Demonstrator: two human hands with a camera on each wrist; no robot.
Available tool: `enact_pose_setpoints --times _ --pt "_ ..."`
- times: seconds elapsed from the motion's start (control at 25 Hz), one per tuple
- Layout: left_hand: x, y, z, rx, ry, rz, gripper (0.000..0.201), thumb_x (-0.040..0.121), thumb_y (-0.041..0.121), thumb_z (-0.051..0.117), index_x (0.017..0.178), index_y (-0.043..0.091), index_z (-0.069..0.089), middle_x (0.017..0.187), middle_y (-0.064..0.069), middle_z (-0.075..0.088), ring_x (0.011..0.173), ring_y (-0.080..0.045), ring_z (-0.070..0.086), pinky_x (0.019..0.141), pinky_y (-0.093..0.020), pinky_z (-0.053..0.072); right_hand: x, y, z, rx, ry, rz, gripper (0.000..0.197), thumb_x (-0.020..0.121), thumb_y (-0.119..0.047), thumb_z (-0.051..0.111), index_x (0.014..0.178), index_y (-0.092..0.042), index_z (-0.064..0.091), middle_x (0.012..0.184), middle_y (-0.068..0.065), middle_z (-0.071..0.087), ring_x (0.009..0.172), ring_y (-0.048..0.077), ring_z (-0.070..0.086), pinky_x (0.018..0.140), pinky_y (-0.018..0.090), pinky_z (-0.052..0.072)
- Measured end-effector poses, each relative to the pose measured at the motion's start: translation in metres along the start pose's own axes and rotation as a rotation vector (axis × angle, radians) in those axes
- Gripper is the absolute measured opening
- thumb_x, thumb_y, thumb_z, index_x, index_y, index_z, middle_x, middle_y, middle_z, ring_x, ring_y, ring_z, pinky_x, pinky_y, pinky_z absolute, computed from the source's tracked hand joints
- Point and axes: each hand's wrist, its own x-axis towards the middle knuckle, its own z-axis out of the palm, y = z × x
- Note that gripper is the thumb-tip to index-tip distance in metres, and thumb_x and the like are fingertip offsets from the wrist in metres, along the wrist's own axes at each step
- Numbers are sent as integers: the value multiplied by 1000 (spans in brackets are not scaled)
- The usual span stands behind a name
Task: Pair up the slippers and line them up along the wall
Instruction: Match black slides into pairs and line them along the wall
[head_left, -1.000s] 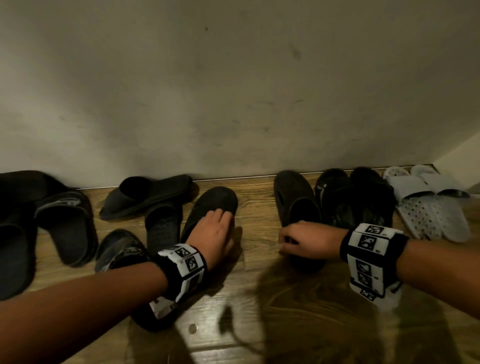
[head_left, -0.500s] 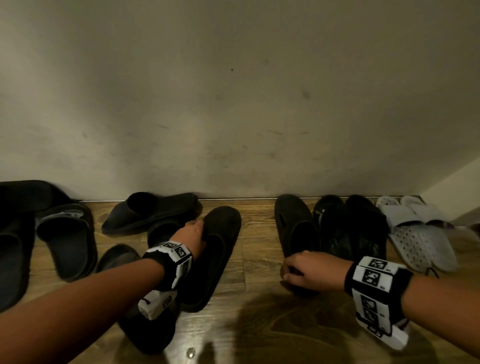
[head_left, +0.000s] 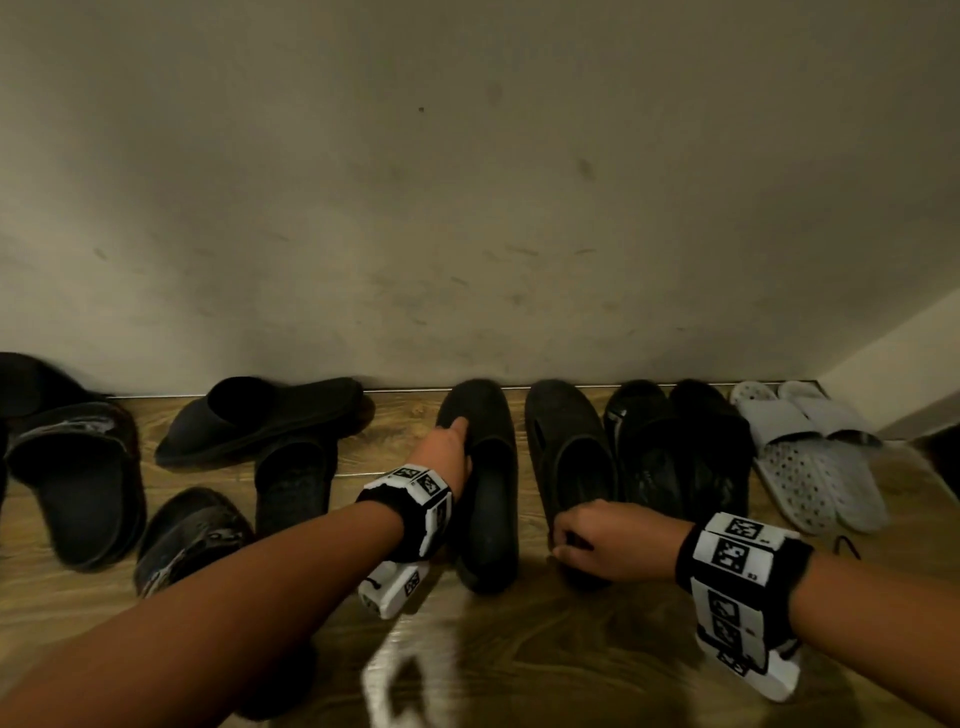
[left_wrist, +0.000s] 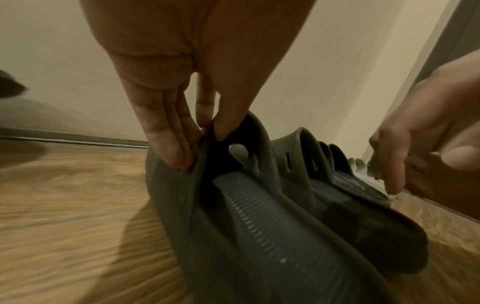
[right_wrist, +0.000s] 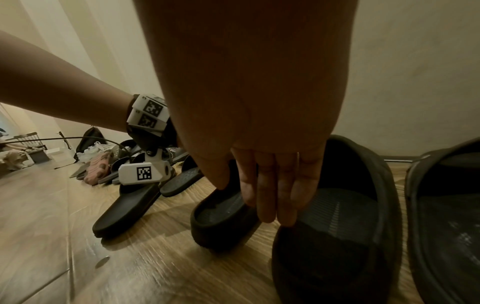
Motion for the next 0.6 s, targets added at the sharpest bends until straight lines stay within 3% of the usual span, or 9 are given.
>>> enact_pose_setpoints --times 0.28,0.6 --pt "5 28 21 2 -10 40 38 94 20 48 130 12 40 120 -25 57 107 -44 60 89 -46 49 -2 14 11 8 12 -22 25 95 -42 48 105 -23 59 110 4 64 98 22 62 80 36 49" --pt "-14 13 5 -20 24 49 38 92 32 53 120 7 46 112 -16 65 104 -33 63 83 -37 49 -5 6 1 4 39 -19 27 95 -43 48 100 -20 61 103 3 66 94 20 60 82 37 49"
